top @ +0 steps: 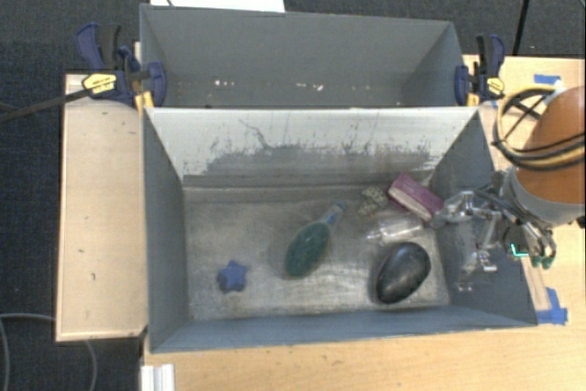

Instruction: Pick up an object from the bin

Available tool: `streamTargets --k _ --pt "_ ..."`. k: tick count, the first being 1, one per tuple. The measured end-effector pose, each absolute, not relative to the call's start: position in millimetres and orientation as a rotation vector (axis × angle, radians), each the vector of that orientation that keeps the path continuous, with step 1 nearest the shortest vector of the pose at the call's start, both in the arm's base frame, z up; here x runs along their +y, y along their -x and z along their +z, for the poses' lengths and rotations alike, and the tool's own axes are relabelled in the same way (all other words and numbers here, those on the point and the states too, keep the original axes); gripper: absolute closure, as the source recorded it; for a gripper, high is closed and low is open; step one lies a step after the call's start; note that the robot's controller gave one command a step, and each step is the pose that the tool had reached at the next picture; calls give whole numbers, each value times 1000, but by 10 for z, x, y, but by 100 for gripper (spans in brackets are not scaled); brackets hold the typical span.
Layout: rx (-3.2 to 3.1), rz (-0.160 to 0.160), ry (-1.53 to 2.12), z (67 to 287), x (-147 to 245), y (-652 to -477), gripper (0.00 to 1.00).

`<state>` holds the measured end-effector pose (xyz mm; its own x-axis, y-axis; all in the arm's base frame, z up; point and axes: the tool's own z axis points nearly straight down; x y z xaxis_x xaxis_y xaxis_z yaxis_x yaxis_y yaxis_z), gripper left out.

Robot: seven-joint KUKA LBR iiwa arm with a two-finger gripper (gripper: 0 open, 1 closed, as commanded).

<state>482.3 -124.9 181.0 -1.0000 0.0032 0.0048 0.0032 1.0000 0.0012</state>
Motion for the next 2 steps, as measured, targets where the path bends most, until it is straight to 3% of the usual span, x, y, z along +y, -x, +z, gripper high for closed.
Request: streamTargets --k 1,2 --pt "-3135 1 -289 1889 -1095 -4935 0" --pt "-3098 -2 -514 1309 -1373 -5101 0"
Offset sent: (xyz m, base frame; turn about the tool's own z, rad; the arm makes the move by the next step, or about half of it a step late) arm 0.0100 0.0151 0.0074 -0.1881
